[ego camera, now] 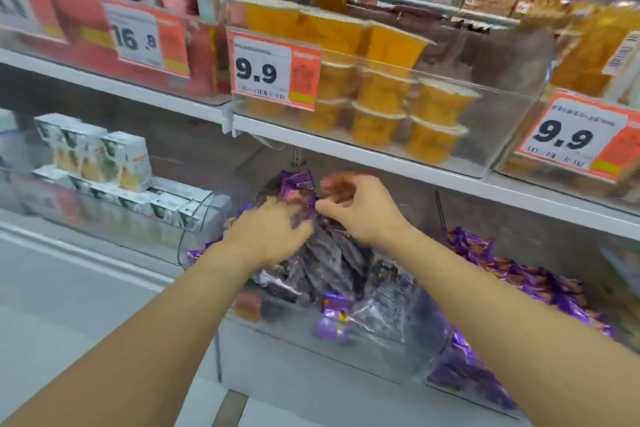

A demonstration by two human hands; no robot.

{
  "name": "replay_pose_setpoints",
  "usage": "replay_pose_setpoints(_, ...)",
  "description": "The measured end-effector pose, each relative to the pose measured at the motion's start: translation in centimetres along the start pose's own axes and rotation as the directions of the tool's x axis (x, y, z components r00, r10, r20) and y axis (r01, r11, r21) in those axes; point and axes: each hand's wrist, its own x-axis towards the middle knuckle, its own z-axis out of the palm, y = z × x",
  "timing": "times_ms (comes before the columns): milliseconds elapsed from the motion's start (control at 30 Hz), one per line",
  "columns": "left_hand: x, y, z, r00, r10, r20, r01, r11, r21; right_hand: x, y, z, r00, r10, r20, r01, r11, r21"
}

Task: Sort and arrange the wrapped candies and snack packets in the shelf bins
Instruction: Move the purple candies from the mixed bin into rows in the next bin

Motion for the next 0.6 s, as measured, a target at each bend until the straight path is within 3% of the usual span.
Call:
replay_pose_setpoints(100,0.4,-0.5,0.1,0.997,0.021,0.078,-0.027,0.997,0.07,5.3,0.8,2.1,0.995,0.099,0.015,-0.093,0.971,-0.219)
replay_pose_setpoints(267,0.1,-1.0,-0.4,0.981,0.07,0.179,-0.088,0.992,0.094,9.3,2.3,5.1,0.983,0.09,0.159,-0.032,0.942,-0.333)
replay_pose_setpoints(500,0.2,-1.6,-0.5,0.966,0.076,0.246,-0.078,0.997,-0.002,11.4,3.9,4.6,0.979,0.036,0.201,0.008,0.977,-0.211)
replay_pose_setpoints(600,0.1,-1.6,-0.4,0.972,0.077,0.224,-0.071,0.997,-0.035,11.1,3.8,4.6,0.984,0.022,0.175,0.02,0.971,-0.239)
